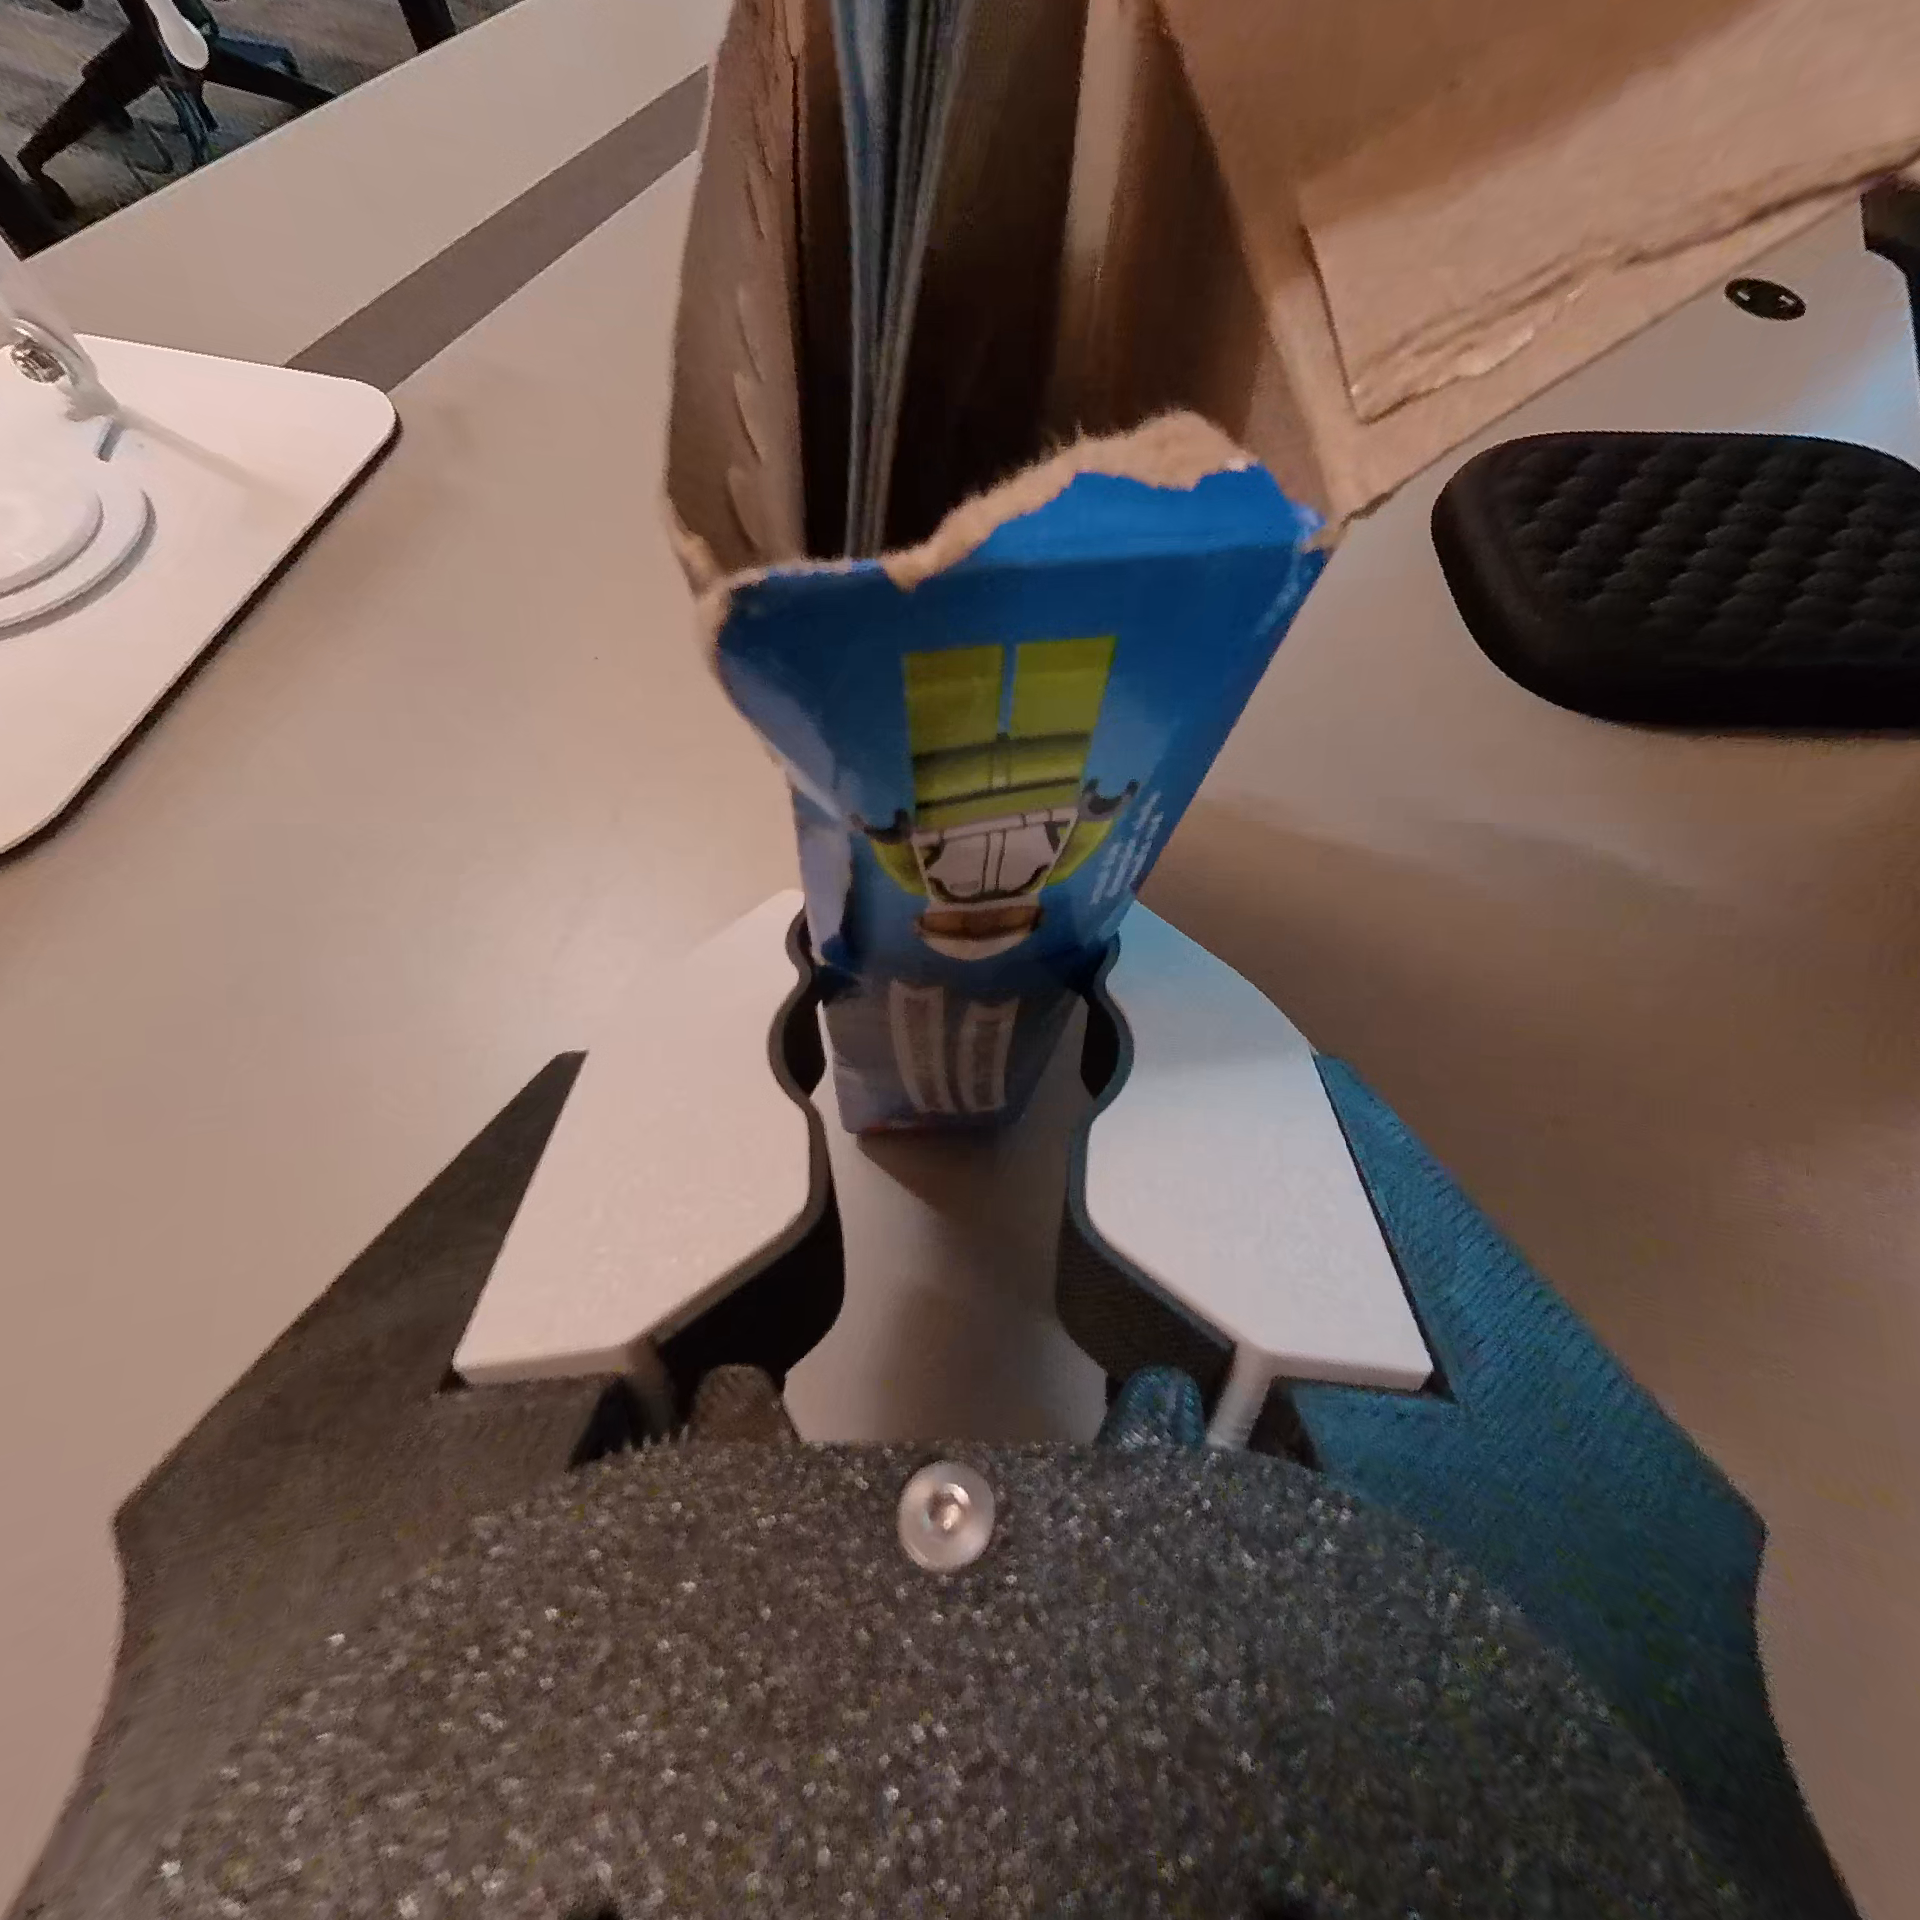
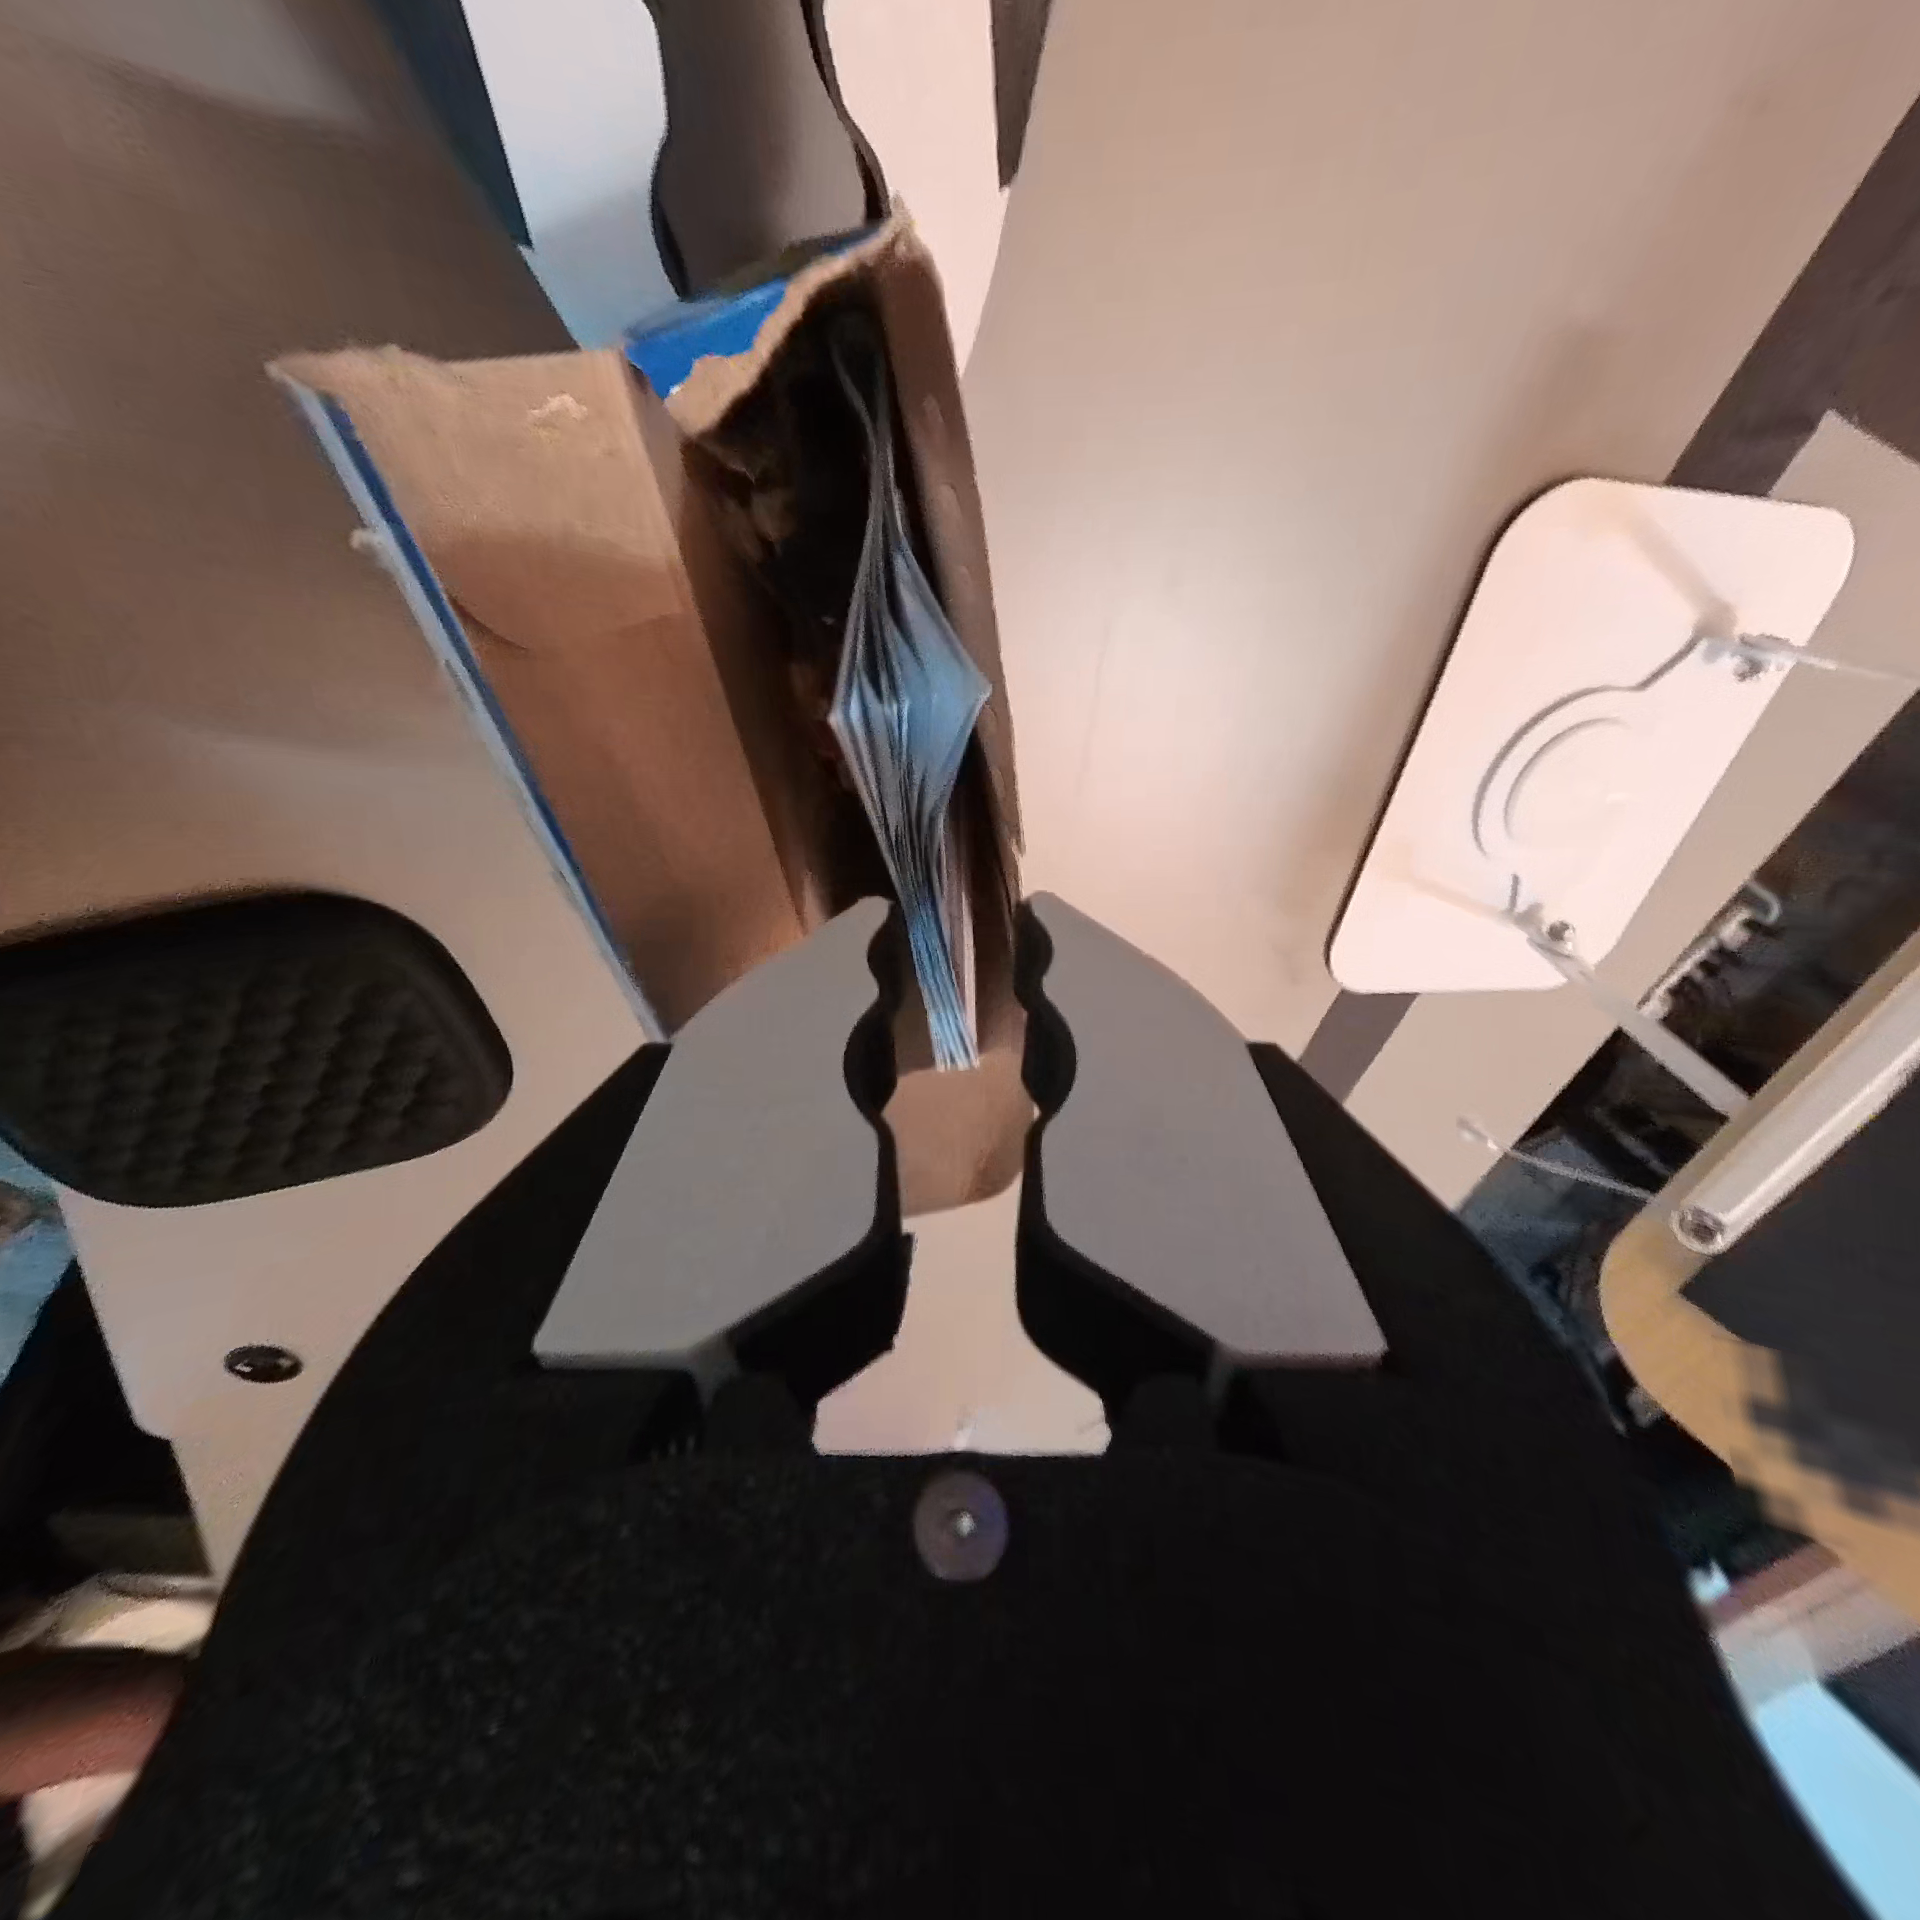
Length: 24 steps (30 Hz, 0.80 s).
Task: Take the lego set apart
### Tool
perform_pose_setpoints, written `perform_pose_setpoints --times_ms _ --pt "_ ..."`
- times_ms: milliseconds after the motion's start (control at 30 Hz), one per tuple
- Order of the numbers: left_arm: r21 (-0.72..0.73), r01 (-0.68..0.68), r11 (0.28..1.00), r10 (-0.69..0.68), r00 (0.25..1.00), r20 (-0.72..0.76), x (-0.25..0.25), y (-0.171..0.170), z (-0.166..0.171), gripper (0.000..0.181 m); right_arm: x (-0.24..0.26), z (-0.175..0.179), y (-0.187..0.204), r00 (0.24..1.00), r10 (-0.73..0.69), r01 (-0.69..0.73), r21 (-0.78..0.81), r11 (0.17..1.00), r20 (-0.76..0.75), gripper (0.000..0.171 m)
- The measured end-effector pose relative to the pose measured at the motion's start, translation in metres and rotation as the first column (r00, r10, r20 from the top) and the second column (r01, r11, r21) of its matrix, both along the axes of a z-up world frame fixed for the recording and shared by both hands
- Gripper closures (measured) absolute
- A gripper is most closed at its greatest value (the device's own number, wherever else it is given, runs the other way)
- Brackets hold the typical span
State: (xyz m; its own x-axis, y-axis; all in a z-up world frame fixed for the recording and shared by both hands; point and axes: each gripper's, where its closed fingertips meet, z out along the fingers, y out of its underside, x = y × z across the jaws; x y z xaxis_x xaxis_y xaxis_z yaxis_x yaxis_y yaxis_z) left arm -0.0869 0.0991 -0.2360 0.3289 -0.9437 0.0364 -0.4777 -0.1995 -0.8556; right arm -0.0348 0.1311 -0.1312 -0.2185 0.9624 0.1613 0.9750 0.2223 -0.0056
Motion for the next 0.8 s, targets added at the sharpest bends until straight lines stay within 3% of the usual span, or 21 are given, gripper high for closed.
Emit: perform_pose_setpoints --times_ms 133,200,233,367,567,700,800 --pt "0.007 0.004 1.000 -0.004 1.000 0.000 0.000 0.000 0.000 0.134 -0.004 -0.009 -0.003 0.997 0.074 -0.074 0.000 0.997 -0.017 0.152" --pt "0.009 0.008 1.000 -0.008 1.000 -0.006 0.000 0.000 -0.001 0.134 -0.005 -0.014 -0.003 0.996 0.090 -0.090 0.005 0.996 -0.013 0.170" --pt "0.005 0.009 1.000 -0.009 1.000 -0.002 0.000 0.000 -0.001 0.135 -0.005 -0.016 -0.004 0.996 0.090 -0.090 -0.002 0.996 -0.003 0.170" --pt "0.043 0.040 0.998 -0.039 0.999 -0.021 0.000 -0.003 -0.001 0.135 -0.001 0.000 0.003 0.995 0.019 -0.024 0.059 0.998 0.094 0.170" --pt "0.056 0.063 0.996 -0.062 0.998 -0.014 0.000 -0.003 -0.002 0.134 -0.014 -0.022 -0.008 0.951 0.114 -0.152 0.112 0.982 0.288 0.170" --pt "0.011 0.064 0.998 -0.064 0.996 0.055 -0.004 0.004 -0.002 0.134 -0.028 -0.032 -0.008 0.967 0.158 -0.179 0.089 0.980 0.202 0.170" --pt "0.023 0.078 0.997 -0.080 0.995 0.067 -0.005 0.005 -0.001 0.134 -0.034 -0.023 -0.006 0.981 0.166 -0.174 0.080 0.981 0.104 0.159"
